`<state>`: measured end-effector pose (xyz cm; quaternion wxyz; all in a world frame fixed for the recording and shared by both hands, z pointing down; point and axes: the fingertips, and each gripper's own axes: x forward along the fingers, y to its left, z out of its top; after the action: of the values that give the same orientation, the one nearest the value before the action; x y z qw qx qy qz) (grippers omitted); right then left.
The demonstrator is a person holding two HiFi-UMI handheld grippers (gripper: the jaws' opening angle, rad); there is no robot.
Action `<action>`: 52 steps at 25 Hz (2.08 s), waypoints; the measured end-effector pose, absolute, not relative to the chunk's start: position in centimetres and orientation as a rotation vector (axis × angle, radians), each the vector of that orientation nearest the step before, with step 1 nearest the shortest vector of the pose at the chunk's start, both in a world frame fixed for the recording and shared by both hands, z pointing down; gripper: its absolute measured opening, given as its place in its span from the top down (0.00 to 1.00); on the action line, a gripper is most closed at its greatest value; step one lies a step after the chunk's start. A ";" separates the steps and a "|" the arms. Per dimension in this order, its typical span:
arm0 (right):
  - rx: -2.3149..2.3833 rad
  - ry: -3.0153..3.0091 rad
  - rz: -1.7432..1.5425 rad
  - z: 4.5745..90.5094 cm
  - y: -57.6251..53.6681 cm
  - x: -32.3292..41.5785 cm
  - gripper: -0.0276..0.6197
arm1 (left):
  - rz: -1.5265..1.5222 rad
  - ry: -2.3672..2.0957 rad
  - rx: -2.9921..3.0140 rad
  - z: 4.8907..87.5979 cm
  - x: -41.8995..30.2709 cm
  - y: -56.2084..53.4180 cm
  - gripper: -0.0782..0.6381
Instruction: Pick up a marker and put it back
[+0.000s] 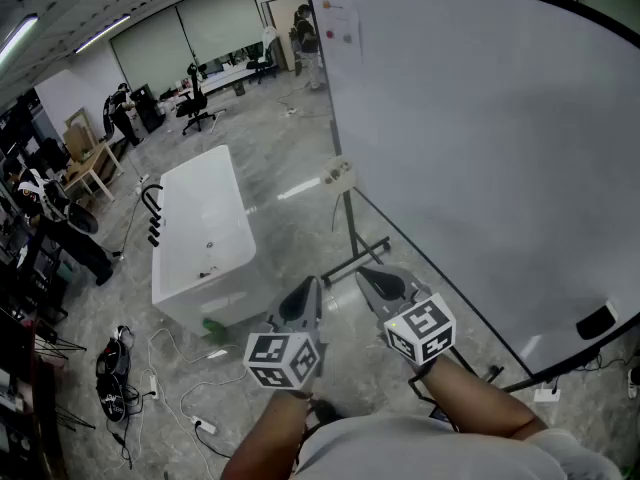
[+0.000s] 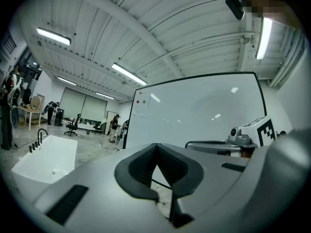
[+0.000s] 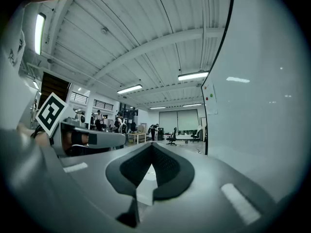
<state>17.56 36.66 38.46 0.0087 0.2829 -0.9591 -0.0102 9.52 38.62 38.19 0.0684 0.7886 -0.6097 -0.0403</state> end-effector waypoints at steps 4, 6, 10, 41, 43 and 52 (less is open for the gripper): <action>0.902 -3.012 -0.013 38.8 36.0 17.2 0.96 | -0.119 -1.830 2.373 38.7 8.7 38.0 0.88; 0.907 -3.025 -0.003 38.8 35.7 16.6 0.96 | -0.116 -1.827 2.370 39.0 8.0 37.7 0.88; 0.904 -3.015 0.037 39.6 34.6 15.0 0.96 | -0.114 -1.806 2.368 39.7 6.2 36.7 0.88; 1.029 -2.890 0.360 47.0 12.9 -5.0 0.96 | -0.004 -1.538 2.391 45.4 -16.6 18.2 0.88; 1.052 -2.876 0.365 48.1 9.1 -4.4 0.96 | 0.009 -1.540 2.396 45.8 -16.9 15.0 0.88; 1.148 -2.782 0.456 52.5 -9.5 0.7 0.96 | 0.061 -1.563 2.367 47.1 -16.4 -2.5 0.88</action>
<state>0.70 -9.55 52.54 0.0487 0.3767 -0.9128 0.1497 -16.37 -2.47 47.13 0.1515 0.8246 -0.5446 0.0213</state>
